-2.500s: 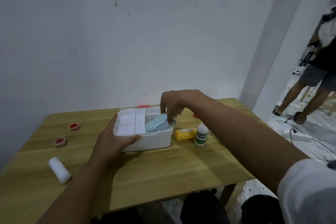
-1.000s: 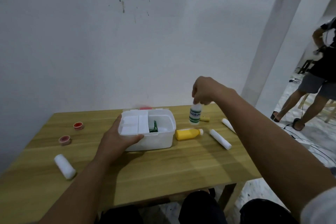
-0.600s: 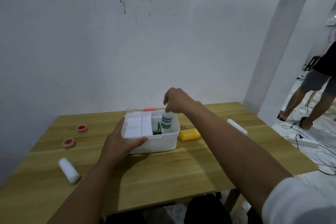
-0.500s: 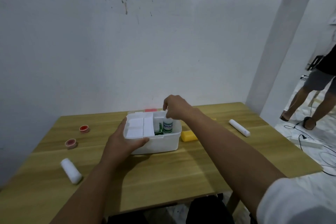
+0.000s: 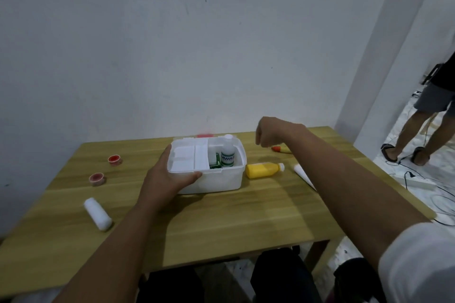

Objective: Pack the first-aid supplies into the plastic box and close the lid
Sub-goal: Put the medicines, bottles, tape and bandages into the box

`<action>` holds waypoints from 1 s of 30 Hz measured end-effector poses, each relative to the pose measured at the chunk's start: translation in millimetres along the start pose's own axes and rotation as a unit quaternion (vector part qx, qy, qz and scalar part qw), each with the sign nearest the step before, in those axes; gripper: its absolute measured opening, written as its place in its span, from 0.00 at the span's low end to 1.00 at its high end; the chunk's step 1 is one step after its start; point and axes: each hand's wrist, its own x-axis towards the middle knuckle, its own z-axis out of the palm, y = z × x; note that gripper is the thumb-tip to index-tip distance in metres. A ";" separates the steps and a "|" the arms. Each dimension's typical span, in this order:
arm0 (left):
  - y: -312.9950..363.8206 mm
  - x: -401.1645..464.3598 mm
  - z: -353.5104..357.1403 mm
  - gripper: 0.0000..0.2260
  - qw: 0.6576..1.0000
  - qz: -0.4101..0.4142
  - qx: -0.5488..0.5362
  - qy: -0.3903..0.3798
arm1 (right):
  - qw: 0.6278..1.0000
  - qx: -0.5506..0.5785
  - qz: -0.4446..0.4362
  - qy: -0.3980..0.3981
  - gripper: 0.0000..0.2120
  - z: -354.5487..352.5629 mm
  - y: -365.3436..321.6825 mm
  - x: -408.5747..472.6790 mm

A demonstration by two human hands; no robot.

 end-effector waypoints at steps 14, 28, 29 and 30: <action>2.0 -0.3 -0.8 0.40 1.000 -0.002 0.000 -0.001 | 0.993 0.103 0.014 -0.049 0.14 28.7 47.5 -24.1; -0.8 0.8 -0.7 0.39 1.000 0.008 0.007 -0.005 | 0.959 0.198 -0.147 0.143 0.15 -55.1 -36.0 -46.3; -0.9 0.7 -0.9 0.39 1.000 0.007 0.010 -0.006 | 0.961 0.182 -0.155 0.138 0.15 -46.1 -42.5 -43.0; -1.1 1.0 -0.8 0.39 1.000 0.006 0.012 -0.006 | 0.964 0.161 -0.161 0.133 0.15 -35.5 -47.8 -39.1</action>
